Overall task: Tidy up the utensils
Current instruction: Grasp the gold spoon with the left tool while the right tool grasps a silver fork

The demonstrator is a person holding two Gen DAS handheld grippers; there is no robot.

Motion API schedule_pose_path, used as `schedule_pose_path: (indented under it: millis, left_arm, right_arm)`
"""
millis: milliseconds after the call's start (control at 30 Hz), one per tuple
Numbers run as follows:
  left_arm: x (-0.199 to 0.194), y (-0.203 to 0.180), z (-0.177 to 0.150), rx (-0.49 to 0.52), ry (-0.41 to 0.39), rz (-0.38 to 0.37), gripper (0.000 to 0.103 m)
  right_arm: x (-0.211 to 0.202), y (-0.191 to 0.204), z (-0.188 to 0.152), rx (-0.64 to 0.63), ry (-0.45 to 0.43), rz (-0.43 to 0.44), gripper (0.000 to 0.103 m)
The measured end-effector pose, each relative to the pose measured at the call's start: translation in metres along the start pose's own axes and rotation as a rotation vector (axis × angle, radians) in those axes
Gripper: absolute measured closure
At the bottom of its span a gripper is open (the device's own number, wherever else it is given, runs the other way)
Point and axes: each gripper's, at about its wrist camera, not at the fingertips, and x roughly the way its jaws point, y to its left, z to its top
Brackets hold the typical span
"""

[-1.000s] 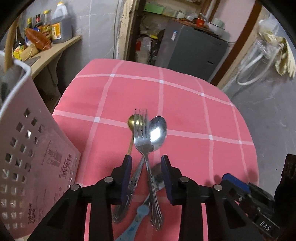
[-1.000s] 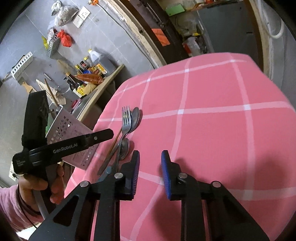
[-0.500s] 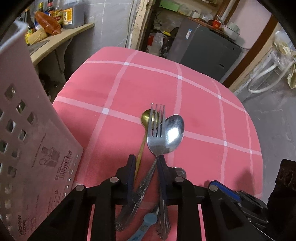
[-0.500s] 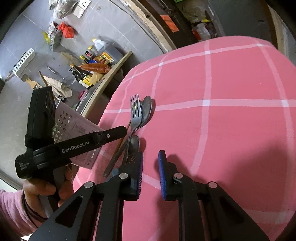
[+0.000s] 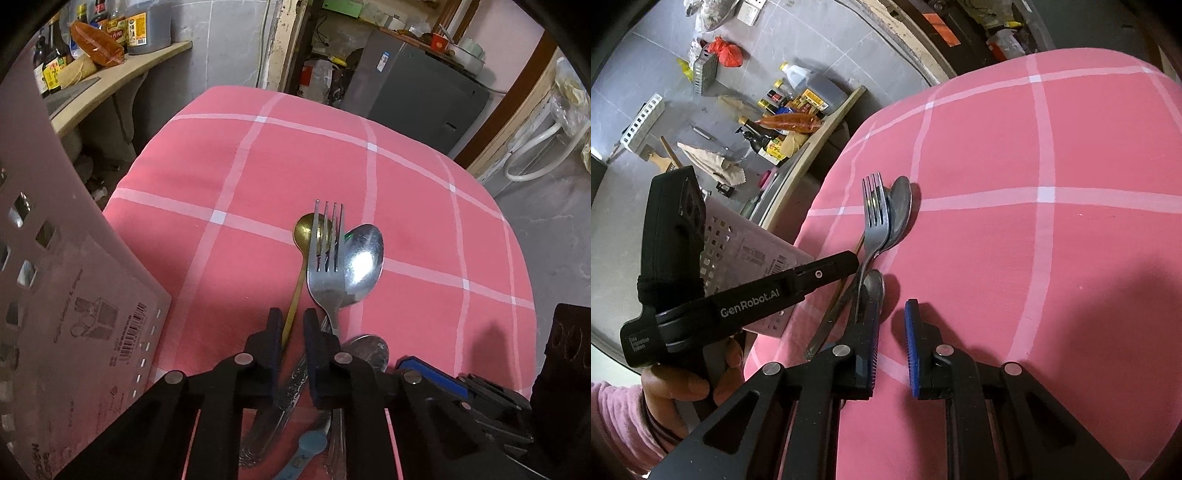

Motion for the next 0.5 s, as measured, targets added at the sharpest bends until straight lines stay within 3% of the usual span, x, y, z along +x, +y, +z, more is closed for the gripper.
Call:
schedule_pose_path:
  millis: [267,500]
  left_arm:
    - [-0.001,0.003,0.0,0.004,0.003,0.001,0.093]
    - [0.002,0.003,0.002,0.014,0.009,0.011,0.097]
  right_arm:
    - [0.009,-0.002,0.006,0.006,0.014,0.031,0.09]
    - [0.012,-0.002,0.007,0.02,0.015,0.042,0.1]
